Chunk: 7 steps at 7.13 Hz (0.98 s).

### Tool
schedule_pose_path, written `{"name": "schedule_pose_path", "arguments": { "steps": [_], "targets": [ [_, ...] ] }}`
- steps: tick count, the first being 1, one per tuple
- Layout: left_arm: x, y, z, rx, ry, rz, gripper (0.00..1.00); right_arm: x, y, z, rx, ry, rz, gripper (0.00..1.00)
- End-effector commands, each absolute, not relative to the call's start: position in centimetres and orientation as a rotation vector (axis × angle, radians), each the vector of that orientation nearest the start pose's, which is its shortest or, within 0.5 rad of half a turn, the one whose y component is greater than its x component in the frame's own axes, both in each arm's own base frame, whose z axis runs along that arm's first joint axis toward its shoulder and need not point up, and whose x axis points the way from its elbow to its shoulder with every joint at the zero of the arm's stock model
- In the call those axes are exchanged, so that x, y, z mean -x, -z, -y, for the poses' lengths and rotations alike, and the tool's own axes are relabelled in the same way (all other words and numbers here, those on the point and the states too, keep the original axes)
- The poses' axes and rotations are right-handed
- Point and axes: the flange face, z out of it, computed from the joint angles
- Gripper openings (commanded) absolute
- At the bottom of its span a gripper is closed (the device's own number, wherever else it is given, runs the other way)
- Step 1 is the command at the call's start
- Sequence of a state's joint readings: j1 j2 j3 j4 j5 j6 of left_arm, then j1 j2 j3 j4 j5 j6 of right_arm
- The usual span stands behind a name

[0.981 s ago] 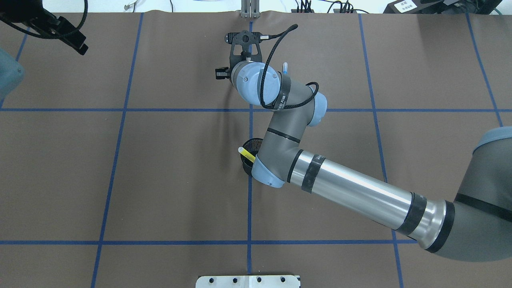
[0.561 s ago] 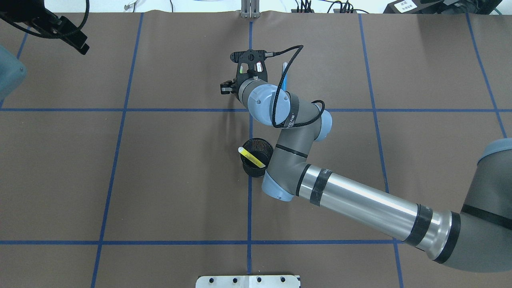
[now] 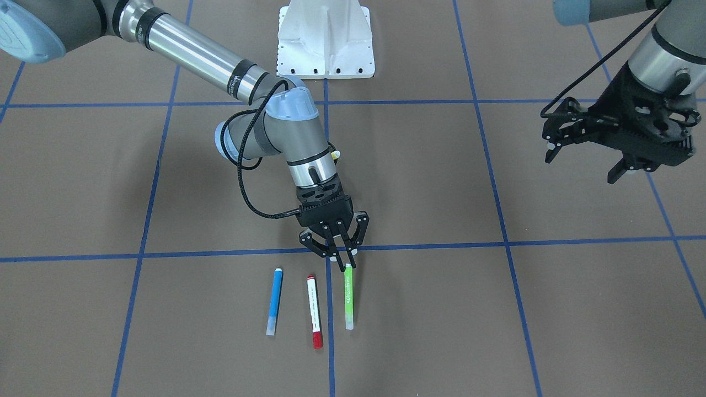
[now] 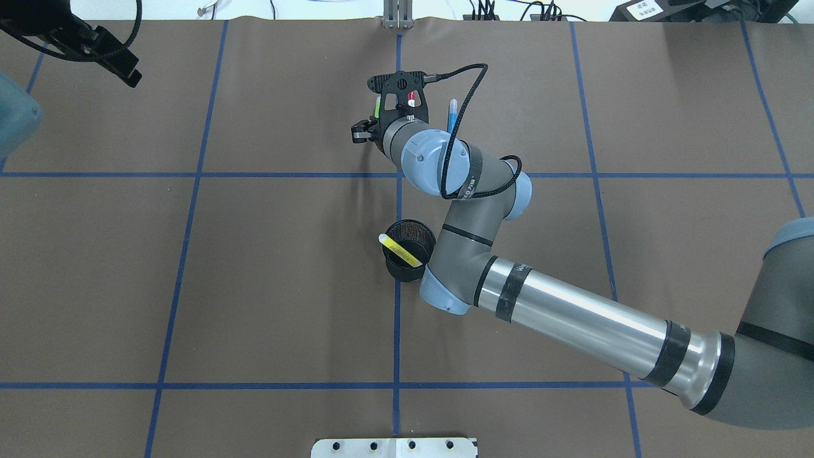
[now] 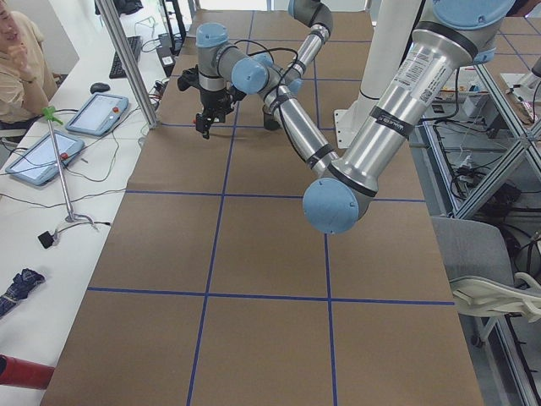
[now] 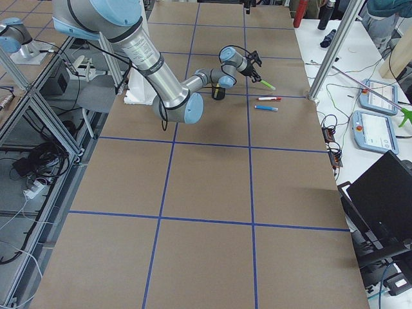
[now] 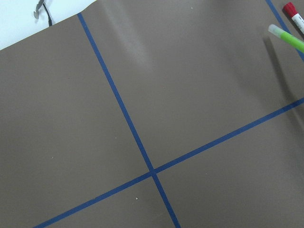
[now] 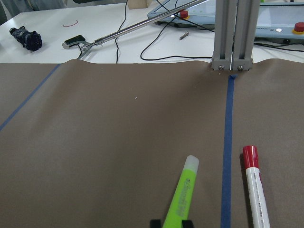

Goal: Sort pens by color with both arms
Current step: 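Carry the green highlighter farther from the robot beside the red-capped marker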

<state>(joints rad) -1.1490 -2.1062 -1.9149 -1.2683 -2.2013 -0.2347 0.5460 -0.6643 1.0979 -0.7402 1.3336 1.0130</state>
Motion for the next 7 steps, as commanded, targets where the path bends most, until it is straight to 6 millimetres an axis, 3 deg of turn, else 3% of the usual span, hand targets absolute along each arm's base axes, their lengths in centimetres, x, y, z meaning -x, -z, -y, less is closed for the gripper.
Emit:
{"name": "schedule_pose_path", "arguments": {
  "steps": [1,2,4,5,7],
  "targets": [
    [-17.5,-23.9,57.2,-0.333,-0.358,-0.763,1.00,60.0,-18.9,57.1,-0.846,-0.156,0.961,0.92],
    [-17.5,-23.7,57.2,-0.330,-0.347,-0.766,1.00,58.9,-17.8,58.3,-0.833,-0.155,0.983,0.99],
    [-17.9,-23.2,56.7,-0.314,-0.300,-0.780,1.00,54.5,-16.8,62.5,-0.735,-0.138,1.011,0.99],
    [-19.4,-22.6,55.9,-0.284,-0.260,-0.797,1.00,52.8,-15.6,63.8,-0.674,-0.140,0.982,0.99],
    [-23.4,-20.9,54.0,-0.234,-0.213,-0.825,1.00,46.7,-14.0,65.8,-0.474,-0.126,0.944,1.00]
  ]
}}
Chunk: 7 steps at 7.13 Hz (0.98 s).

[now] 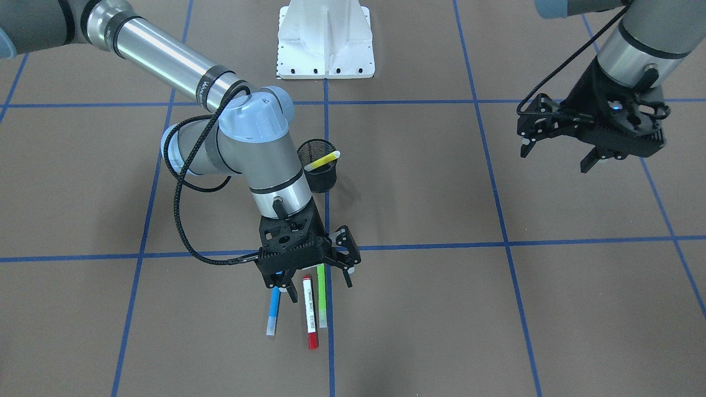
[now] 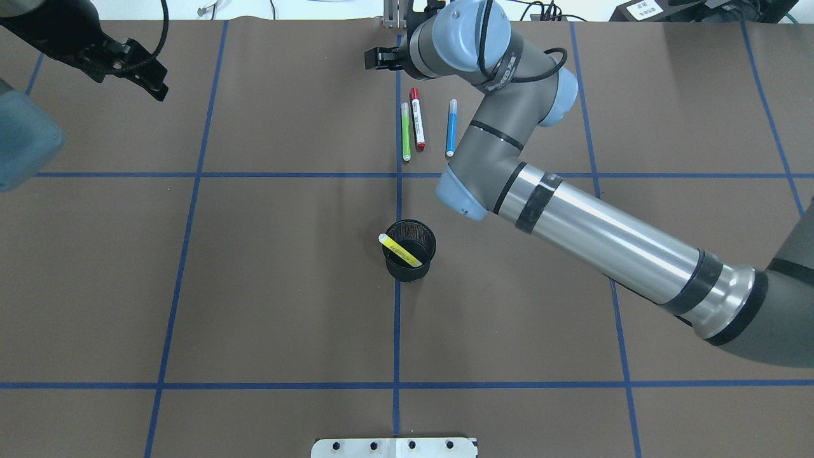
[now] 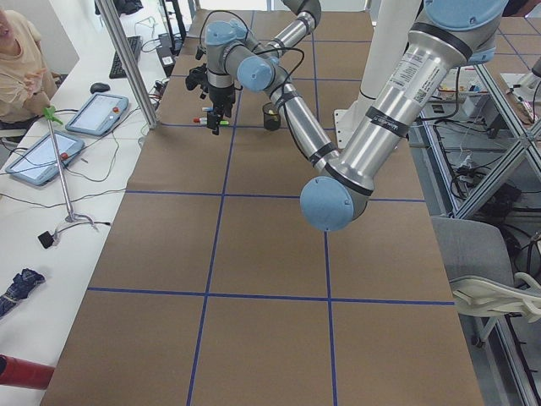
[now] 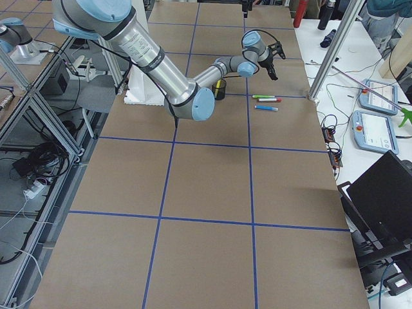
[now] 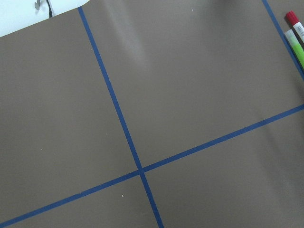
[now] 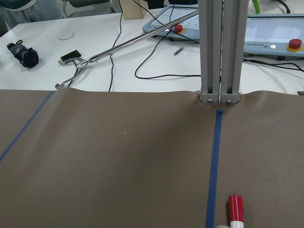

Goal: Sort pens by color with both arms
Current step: 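Withdraw the right arm while the left arm swings over the pen cup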

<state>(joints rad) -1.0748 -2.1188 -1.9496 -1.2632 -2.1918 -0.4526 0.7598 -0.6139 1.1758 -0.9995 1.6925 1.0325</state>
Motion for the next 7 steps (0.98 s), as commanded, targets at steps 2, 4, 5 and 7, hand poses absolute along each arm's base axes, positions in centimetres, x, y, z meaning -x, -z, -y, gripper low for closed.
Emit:
{"name": "schedule_pose_path", "arguments": {
  "steps": [2,4,5,7],
  "targets": [
    [-26.6,-19.9,52.9,-0.187,-0.206,-0.841,1.00,39.8,-13.8,67.1,-0.234,-0.129,0.913,1.00],
    [-30.2,-15.7,52.7,-0.108,-0.201,-0.822,1.00,36.3,-14.4,66.4,-0.114,-0.057,0.765,1.00],
    [-32.0,-13.7,52.7,-0.087,-0.217,-0.816,1.00,33.6,-14.7,65.9,-0.063,-0.007,0.682,1.00],
    [-38.0,-10.1,55.9,-0.032,-0.239,-0.789,1.00,28.7,-17.4,65.6,-0.020,0.155,0.582,1.00]
  ]
}}
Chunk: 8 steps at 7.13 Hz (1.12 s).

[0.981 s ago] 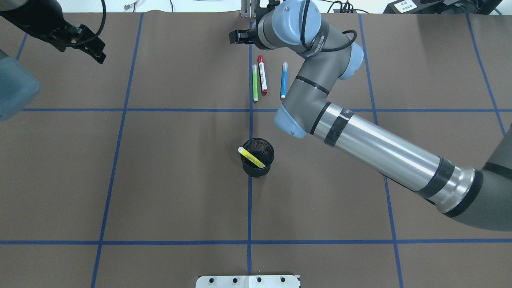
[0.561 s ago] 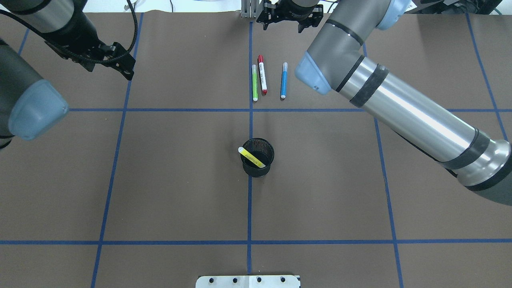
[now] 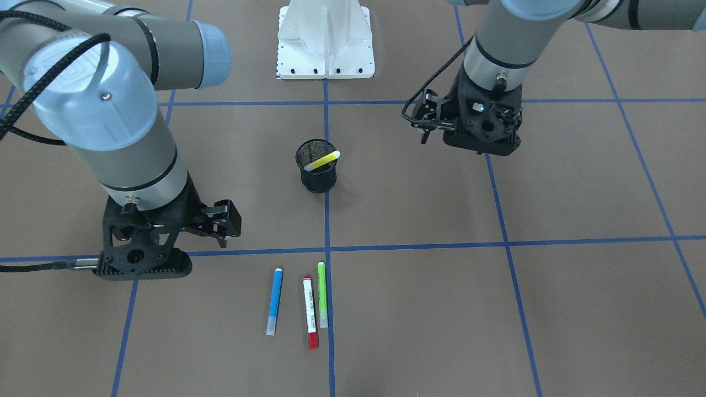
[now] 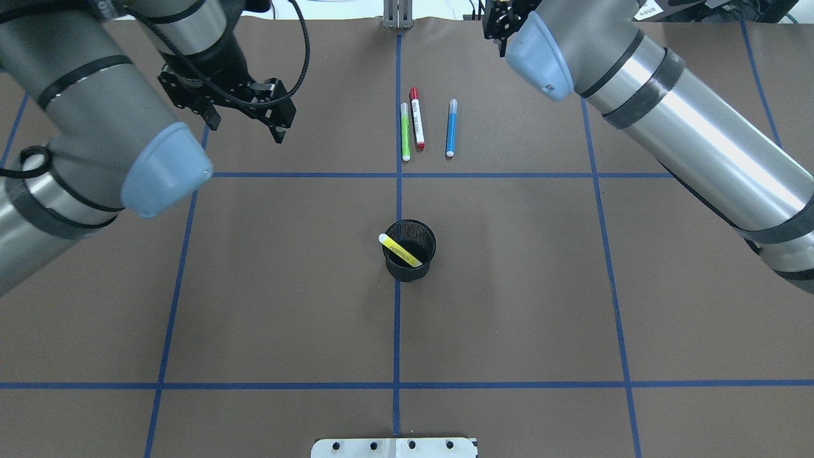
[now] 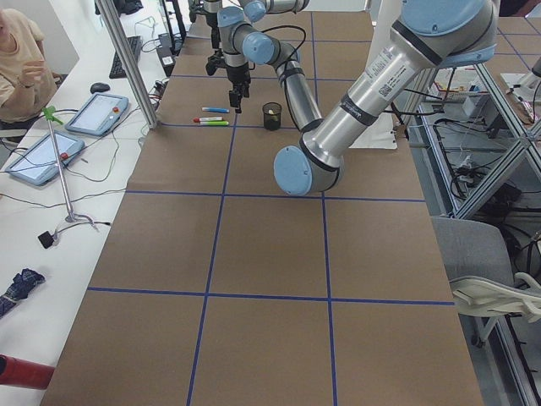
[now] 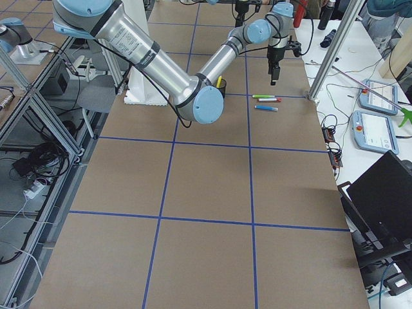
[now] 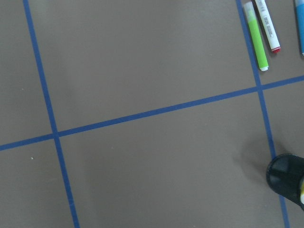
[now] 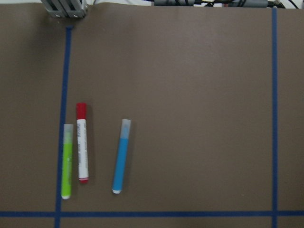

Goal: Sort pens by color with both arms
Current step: 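Withdraw the right arm while the left arm swings over the pen cup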

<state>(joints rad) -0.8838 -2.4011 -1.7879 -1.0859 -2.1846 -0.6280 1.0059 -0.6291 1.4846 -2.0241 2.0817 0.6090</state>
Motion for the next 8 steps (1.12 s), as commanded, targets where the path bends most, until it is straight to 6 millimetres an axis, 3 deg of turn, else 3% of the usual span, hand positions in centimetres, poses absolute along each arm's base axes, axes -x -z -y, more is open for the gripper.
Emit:
{"name": "schedule_pose_path", "arguments": {
  "steps": [1,2,4,6,8],
  "targets": [
    [-42.0,-8.3,57.9,0.003,-0.246,-0.749,1.00,26.5,-20.0,64.9,-0.038,0.207,0.581,1.00],
    [-46.7,-7.4,57.8,0.025,-0.276,-0.693,1.00,24.0,-21.4,64.9,-0.063,0.256,0.582,1.00],
    [-51.7,-8.5,54.5,0.043,-0.342,-0.650,0.99,20.0,-25.1,63.4,-0.080,0.321,0.625,1.00],
    [-56.5,-9.3,49.8,0.062,-0.362,-0.612,0.83,18.9,-26.0,62.3,-0.116,0.346,0.641,1.00],
    [-58.3,-9.1,47.7,0.068,-0.383,-0.606,0.76,18.7,-26.9,61.6,-0.125,0.353,0.664,1.00]
  ]
}}
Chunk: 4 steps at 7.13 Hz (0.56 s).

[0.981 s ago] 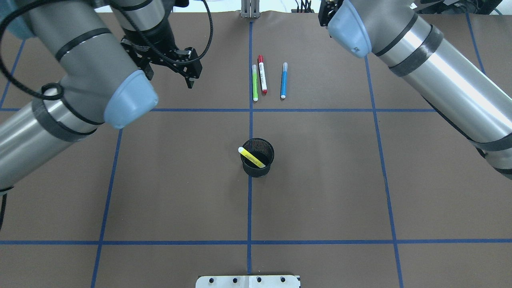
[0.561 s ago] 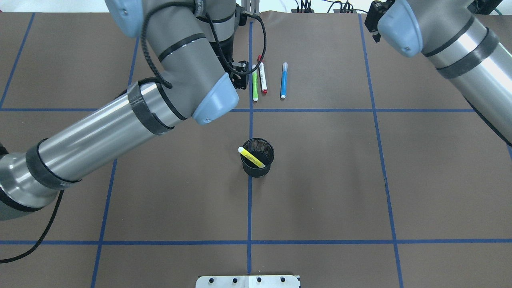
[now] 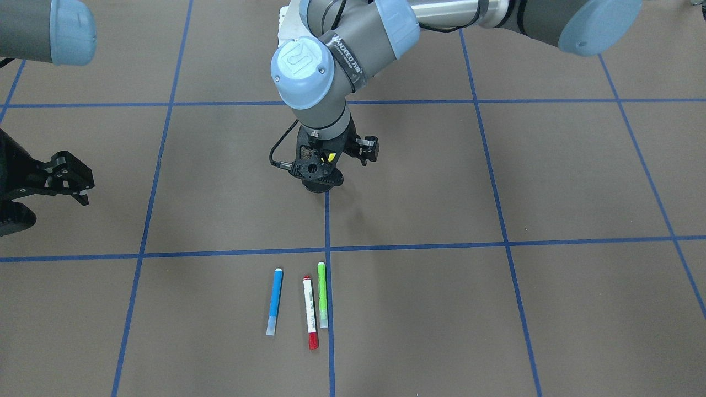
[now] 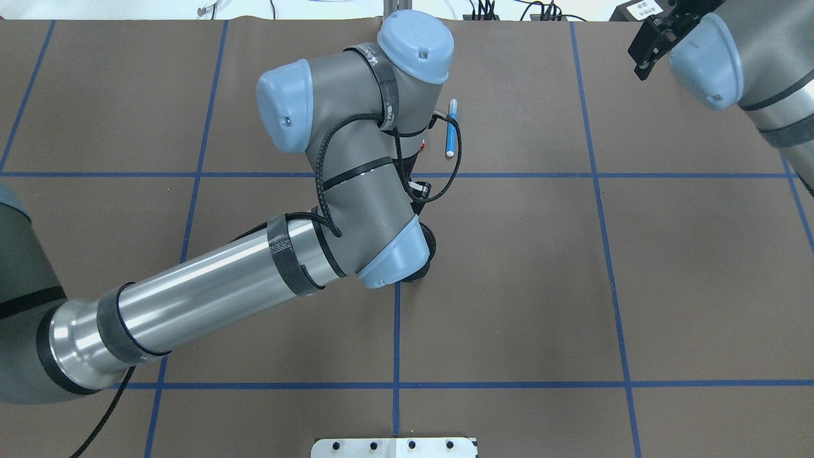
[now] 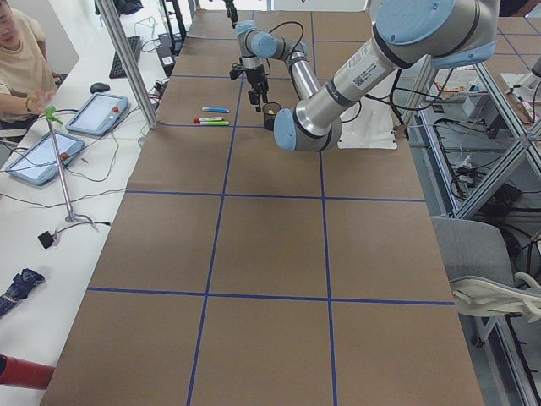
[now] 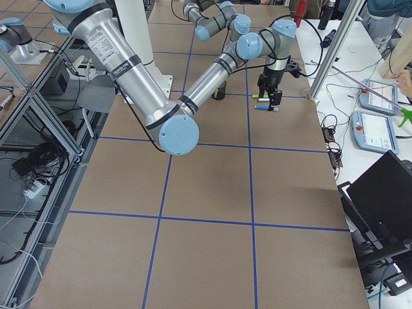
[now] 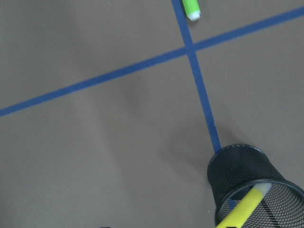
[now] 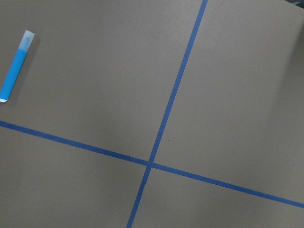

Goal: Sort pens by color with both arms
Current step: 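Lower the left gripper into the cup onto the yellow highlighter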

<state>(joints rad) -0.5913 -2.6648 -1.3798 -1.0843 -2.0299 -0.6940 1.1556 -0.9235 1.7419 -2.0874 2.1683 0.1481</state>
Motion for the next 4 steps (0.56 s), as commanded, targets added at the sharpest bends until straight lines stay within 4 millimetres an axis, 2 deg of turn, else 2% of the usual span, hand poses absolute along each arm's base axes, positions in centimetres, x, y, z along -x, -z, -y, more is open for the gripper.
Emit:
{"name": "schedule_pose_path", "arguments": {
  "steps": [1,4],
  "targets": [
    [-58.56,-8.97,47.44,0.066,-0.388,-0.610,0.76,18.72,-26.97,61.62,-0.123,0.352,0.664,1.00],
    [-59.11,-9.02,47.51,0.059,-0.394,-0.618,0.75,18.80,-26.98,61.60,-0.123,0.352,0.661,1.00]
  ]
}}
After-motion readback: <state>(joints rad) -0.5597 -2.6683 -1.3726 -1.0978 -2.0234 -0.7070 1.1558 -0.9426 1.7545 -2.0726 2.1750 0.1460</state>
